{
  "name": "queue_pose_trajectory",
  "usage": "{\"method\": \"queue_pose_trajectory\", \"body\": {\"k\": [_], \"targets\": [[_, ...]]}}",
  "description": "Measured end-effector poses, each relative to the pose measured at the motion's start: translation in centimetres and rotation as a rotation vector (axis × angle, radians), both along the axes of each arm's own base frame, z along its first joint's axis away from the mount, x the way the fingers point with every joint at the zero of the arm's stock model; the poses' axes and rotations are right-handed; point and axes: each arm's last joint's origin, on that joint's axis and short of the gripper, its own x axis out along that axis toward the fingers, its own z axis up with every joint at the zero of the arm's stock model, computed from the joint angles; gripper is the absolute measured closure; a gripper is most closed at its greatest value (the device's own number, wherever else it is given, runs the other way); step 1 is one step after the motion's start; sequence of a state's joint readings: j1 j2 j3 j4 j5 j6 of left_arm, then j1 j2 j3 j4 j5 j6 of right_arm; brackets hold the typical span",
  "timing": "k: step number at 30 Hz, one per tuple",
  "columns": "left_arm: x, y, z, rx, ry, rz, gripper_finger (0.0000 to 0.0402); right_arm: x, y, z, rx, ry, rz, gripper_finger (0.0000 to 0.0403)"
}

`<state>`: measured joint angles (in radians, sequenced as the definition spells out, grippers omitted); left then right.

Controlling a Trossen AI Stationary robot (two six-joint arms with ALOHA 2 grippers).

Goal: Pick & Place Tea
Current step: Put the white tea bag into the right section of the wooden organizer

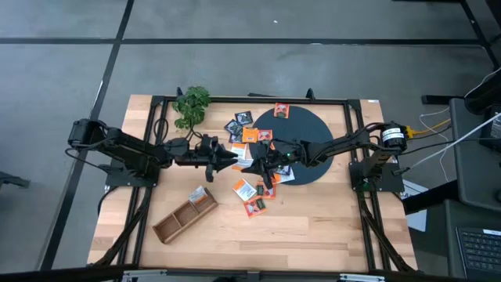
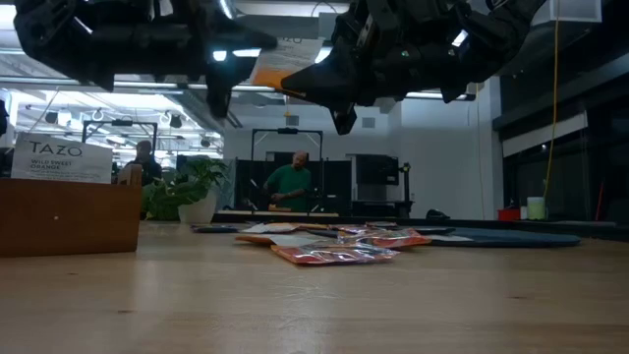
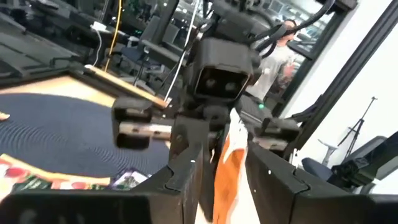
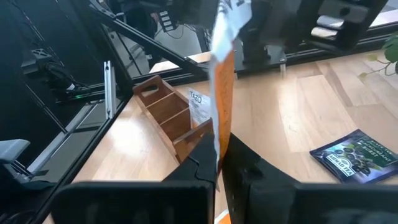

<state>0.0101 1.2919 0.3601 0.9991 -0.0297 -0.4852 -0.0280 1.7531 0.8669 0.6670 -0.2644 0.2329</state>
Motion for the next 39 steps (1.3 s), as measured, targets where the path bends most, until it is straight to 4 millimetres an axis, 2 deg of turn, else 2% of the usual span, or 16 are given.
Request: {"method": "queue_pose_trajectory", "body": {"k": [7, 12, 18, 24, 28, 32, 39], "targets": [[0.6, -0.2, 0.8, 0.041, -0.011, -0.075, 0.0309, 0.0, 0.0, 0.0, 0.001, 0.000, 0.000, 0.0390], [0.6, -0.2, 0.1, 0.028, 0.064, -0.077, 0.0348, 0.0, 0.0, 0.0, 0.001, -0.001, 0.000, 0.0390], [0.6, -0.2, 0.2, 0.047, 0.057, -0.055, 0.0394, 0.0, 0.0, 0.0, 0.001, -0.003, -0.002, 0.0387], [0.6, -0.2, 0.2, 0.054, 0.054, -0.050, 0.0399, 0.0, 0.0, 0.0, 0.001, -0.004, -0.002, 0.0387], [0.6, -0.2, 0.2, 0.055, 0.053, -0.049, 0.0399, 0.0, 0.0, 0.0, 0.008, 0.000, -0.004, 0.0363], [0.6, -1.3, 0.2, 0.054, 0.057, -0.014, 0.0399, -0.1, 0.0, -0.5, 0.028, 0.059, -0.007, 0.0326], [-0.4, -5.1, 0.2, 0.043, 0.109, 0.062, 0.0399, -0.6, 0.2, -1.5, 0.054, 0.120, -0.009, 0.0286]]}}
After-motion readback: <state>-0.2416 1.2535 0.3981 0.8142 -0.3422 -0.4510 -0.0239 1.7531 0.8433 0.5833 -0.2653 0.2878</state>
